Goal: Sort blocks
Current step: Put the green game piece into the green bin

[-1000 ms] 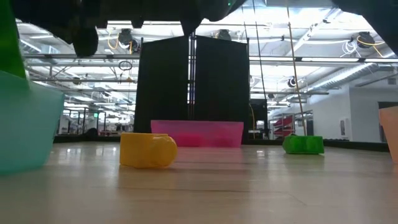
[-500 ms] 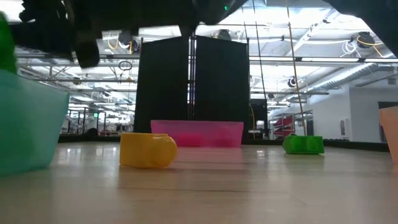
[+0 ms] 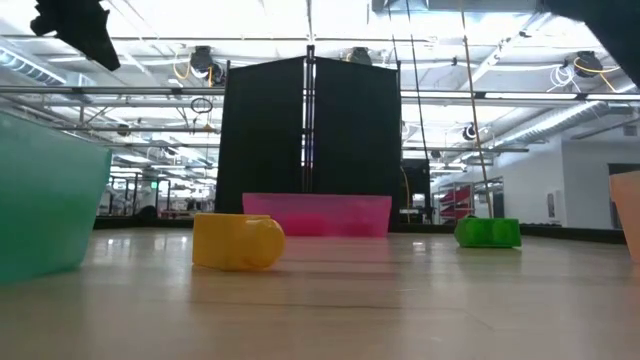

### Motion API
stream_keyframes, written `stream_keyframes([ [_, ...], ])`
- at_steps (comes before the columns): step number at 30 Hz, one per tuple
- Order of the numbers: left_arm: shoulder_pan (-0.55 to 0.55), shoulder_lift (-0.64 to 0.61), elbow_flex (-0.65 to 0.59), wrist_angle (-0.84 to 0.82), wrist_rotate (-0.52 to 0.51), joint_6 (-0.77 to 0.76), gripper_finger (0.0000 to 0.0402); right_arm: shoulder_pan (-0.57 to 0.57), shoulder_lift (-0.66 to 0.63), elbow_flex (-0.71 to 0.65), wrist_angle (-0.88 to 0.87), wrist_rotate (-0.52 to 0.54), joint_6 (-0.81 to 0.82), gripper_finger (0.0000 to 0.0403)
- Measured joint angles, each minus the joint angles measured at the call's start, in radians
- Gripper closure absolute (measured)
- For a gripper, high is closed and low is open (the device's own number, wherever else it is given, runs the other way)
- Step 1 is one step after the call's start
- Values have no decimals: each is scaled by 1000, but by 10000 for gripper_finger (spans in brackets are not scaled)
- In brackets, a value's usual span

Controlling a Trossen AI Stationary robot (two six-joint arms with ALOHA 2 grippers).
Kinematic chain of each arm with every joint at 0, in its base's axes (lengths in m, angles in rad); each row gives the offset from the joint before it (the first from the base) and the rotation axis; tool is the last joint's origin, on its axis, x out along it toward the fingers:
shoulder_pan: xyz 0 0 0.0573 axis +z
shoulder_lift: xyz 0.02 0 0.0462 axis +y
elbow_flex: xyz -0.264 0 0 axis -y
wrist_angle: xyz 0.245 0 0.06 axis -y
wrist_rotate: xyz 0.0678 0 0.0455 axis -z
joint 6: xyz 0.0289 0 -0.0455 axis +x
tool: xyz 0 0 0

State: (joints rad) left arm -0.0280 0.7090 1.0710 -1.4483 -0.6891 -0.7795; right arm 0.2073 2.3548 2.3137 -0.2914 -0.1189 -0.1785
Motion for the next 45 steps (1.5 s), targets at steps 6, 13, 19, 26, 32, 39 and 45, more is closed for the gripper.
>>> stream_keyframes([
  [6,0,0,0,-1,1,1,343,-36,-137,-16,-605,151,-20,51],
  [13,0,0,0,-1,6,1,343,-59,-150,-21,-1120,164,42,51],
  [19,0,0,0,-1,7,2,343,-85,-240,-191,-1146,73,95,51],
  [26,0,0,0,-1,9,36,343,-88,-636,-703,-890,159,258,51],
  [32,0,0,0,-1,0,36,343,-103,-912,-1081,-723,301,364,51],
  [39,0,-1,0,-1,-3,36,343,-124,-1013,-1370,-487,307,403,51],
  [45,0,0,0,-1,-4,34,343,-159,-999,-1492,-382,302,374,51],
])
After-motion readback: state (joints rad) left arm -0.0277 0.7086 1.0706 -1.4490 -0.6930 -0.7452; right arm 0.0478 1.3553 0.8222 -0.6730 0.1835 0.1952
